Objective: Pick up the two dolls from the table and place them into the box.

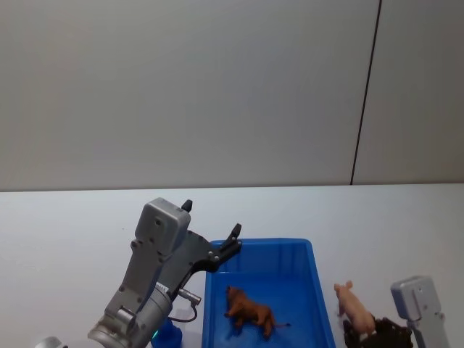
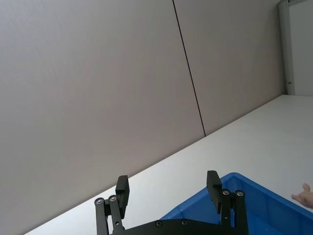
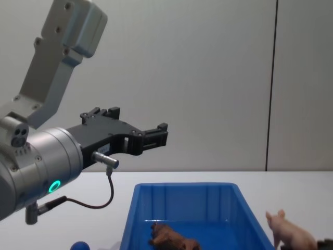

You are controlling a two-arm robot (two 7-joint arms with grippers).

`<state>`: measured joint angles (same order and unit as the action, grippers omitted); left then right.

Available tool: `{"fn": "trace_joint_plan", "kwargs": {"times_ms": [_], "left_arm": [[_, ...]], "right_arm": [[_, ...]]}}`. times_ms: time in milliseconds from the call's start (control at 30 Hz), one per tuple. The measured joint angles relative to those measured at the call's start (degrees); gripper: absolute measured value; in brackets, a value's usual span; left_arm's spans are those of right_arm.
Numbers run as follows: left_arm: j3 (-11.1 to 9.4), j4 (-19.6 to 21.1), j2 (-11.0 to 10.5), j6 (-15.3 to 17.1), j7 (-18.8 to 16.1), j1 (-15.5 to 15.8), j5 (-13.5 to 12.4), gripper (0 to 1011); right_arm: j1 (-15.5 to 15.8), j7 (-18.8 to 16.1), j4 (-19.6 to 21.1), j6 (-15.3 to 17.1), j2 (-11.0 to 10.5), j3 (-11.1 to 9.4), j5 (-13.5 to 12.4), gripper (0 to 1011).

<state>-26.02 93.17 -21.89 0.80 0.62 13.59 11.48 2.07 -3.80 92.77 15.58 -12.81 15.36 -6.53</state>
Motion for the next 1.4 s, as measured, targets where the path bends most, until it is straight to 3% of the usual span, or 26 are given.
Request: {"fn": "trace_joint_plan", "kwargs": {"times_ms": [267,500,900,1233,1400], "left_arm": [[0.00,0.00,0.00,0.00,0.00,0.00,0.00,1001],[0.00,0.00,0.00,0.00,0.00,0.00,0.00,1001],[0.00,0.00,0.00,0.00,0.00,0.00,0.00,1001],[0.00,0.00,0.00,0.00,0.00,0.00,0.00,1001],[0.00,0.00,0.00,0.00,0.00,0.00,0.00,1001]], "right_arm": [[0.15,-0.43,2.69,-2.26,-0.13,-0.06,0.69,369],[-0.92,-3.01,4.73,-4.17,0.38,0.14,0.79,369],[-4.82,-7.79,2.90,-4.73,3.01,1.20,1.28,394],[-7.83,-9.62,-1.01,-4.53,4.98,1.80,1.72,734],[-8.19,-9.13,-1.64,-4.88,5.20,1.77,1.74,855]]}}
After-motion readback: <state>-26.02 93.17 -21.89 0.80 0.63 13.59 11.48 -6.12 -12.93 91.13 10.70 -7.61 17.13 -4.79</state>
